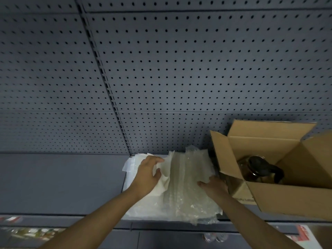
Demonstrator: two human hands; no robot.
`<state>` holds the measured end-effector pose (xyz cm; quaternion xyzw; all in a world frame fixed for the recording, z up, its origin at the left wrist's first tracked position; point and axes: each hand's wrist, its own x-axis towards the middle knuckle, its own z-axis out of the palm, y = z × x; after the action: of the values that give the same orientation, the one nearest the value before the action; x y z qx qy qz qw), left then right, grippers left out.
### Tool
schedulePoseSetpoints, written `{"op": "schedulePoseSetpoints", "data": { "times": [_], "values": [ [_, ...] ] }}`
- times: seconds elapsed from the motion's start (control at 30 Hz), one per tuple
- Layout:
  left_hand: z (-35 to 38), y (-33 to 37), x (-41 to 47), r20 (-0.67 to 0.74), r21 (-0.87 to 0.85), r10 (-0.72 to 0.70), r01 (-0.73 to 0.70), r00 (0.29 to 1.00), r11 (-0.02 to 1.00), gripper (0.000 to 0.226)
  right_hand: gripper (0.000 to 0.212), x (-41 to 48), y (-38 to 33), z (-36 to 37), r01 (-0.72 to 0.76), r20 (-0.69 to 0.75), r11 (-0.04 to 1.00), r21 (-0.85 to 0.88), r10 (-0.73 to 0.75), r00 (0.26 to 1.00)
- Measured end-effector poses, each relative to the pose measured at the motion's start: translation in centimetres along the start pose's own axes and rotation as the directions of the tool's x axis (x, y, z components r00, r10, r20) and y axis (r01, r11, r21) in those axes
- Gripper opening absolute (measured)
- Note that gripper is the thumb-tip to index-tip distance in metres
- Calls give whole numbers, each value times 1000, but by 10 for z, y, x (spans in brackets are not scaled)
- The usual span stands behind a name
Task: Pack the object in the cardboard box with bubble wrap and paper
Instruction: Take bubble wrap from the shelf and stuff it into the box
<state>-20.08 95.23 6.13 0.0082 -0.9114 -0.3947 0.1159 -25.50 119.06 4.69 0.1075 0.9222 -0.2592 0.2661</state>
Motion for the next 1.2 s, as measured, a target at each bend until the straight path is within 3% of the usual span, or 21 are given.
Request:
{"op": "schedulePoseSetpoints", "data": {
  "times": [0.13, 0.27, 0.5, 0.67, 0.87, 1.07, 1.2],
  "values": [
    [3, 3, 0, 81, -48, -44, 48, 996, 998, 32, 59, -1, -7, -1, 34, -99, 998, 60, -28, 995],
    [3, 10, 2, 154, -144, -159, 181, 975, 973, 32, 65, -1, -17, 3, -33, 3, 997, 70, 32, 999],
    [3, 5, 2, 292, -89, -223, 259, 930, 962, 32, 62, 8, -21, 13, -152, 70, 951, 268, 138, 988],
    [-7, 0, -2, 321, -162, -280, 344, 905, 925, 32, 92, 7, -18, 13, -262, -23, 955, 138, 267, 963],
    [-14, -5, -4, 317, -166, -306, 370, 898, 914, 36, 70, 11, -21, 21, -198, -11, 978, 62, 199, 980],
    [-13, -8, -7, 331, -151, -303, 368, 893, 918, 26, 99, 8, -31, 31, -141, -6, 979, 146, 144, 990],
    [-16, -7, -7, 336, -155, -310, 377, 889, 913, 27, 118, 11, -32, 34, -191, -12, 951, 241, 200, 980]
  ]
}}
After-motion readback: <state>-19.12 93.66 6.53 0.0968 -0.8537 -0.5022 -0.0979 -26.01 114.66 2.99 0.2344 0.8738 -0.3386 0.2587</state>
